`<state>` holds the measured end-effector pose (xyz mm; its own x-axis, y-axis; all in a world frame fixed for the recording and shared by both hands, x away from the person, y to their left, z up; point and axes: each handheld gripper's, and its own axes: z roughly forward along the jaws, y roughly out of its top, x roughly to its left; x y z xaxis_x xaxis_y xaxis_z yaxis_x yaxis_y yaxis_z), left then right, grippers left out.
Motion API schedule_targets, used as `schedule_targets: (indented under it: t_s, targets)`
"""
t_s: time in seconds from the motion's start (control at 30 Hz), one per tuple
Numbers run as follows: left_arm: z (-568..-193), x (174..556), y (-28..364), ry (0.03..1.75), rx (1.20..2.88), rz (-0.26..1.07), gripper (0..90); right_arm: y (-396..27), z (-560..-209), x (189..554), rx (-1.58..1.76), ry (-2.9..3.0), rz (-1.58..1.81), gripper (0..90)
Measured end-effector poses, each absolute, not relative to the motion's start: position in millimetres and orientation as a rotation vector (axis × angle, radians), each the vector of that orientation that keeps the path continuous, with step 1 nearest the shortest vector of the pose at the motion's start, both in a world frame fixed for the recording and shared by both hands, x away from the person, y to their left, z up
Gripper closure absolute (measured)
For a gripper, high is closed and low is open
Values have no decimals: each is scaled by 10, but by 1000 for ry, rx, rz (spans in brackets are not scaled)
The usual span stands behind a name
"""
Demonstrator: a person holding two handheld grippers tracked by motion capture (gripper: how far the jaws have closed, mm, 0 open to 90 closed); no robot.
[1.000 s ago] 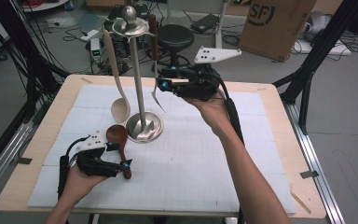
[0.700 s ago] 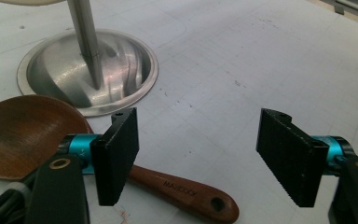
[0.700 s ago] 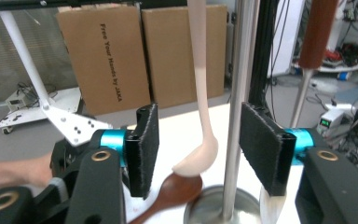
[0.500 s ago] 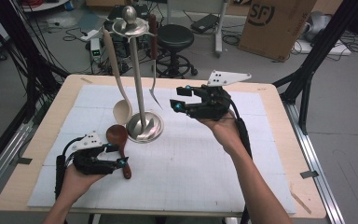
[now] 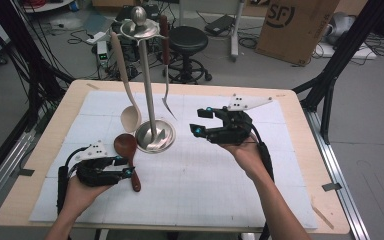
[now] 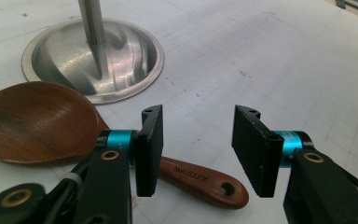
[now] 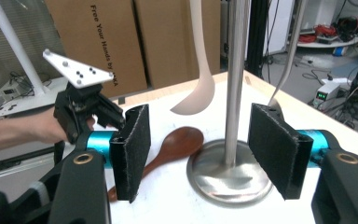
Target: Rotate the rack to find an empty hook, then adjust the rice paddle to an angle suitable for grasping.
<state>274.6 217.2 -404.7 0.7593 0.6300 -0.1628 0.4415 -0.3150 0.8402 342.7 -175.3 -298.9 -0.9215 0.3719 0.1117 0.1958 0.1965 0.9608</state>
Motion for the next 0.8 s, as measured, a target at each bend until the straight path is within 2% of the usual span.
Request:
schedule_targets:
  t_s: [0.67,0.8]
  targets:
    - [-4170,2798,2243,835,2019,184,830,-1986,-3457,3230,647,2338,1779,340]
    - [-4198,2804,2240,842,2035,182,861,-2014,-3519,3183,645,2342,1765,336]
